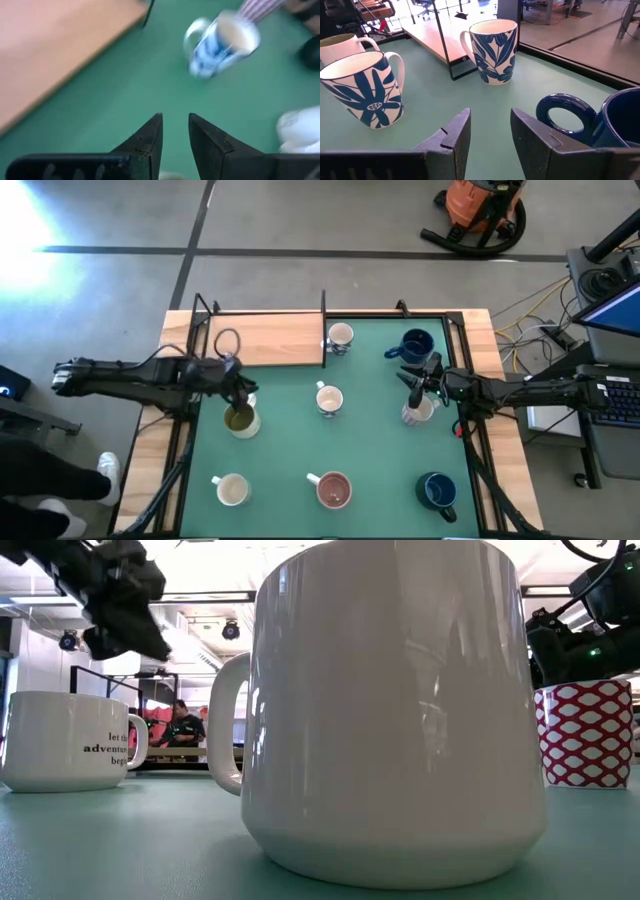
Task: Place coffee mugs
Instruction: Put the white-green mug on the shelf
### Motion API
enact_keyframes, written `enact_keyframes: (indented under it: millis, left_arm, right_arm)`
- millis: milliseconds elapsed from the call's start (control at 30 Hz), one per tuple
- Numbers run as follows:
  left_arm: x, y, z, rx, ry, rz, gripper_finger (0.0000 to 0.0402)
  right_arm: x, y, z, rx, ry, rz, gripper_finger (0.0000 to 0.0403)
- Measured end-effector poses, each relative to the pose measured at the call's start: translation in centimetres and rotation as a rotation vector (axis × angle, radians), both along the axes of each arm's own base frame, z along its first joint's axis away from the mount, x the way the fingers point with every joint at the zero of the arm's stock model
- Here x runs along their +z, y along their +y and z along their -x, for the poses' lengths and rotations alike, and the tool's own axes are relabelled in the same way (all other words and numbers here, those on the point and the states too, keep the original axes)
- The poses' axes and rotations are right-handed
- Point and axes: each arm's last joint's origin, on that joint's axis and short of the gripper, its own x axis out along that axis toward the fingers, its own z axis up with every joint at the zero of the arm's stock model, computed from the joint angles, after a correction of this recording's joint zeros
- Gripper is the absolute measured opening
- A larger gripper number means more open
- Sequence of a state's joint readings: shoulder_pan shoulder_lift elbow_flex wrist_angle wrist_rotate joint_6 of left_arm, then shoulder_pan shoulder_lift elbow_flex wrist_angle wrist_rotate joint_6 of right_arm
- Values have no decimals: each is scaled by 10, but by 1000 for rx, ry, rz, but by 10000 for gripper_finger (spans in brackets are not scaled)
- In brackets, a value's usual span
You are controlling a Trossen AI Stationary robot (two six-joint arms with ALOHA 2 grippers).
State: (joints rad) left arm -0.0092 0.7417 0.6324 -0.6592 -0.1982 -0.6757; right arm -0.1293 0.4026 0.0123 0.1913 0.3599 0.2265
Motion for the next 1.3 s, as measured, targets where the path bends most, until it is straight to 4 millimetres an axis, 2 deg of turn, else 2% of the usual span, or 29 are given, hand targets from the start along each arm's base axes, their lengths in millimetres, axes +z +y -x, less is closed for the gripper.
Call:
enact_keyframes:
  millis: [133,300,533,800,1300]
  left_arm:
    - [4,-7,-7,-5,98,33,76]
    - [14,-22,-18,-70,138,56,76]
    - [18,-37,-24,-103,315,16,76]
    - [3,-40,-25,-107,528,43,76]
    - [-25,-37,-28,-105,724,-54,76]
  right_arm:
    - [0,0,0,0,0,0,128]
    - [0,0,0,0,0,0,128]
    - [0,0,0,0,0,0,128]
    - [0,0,0,0,0,0,128]
    - [0,0,0,0,0,0,128]
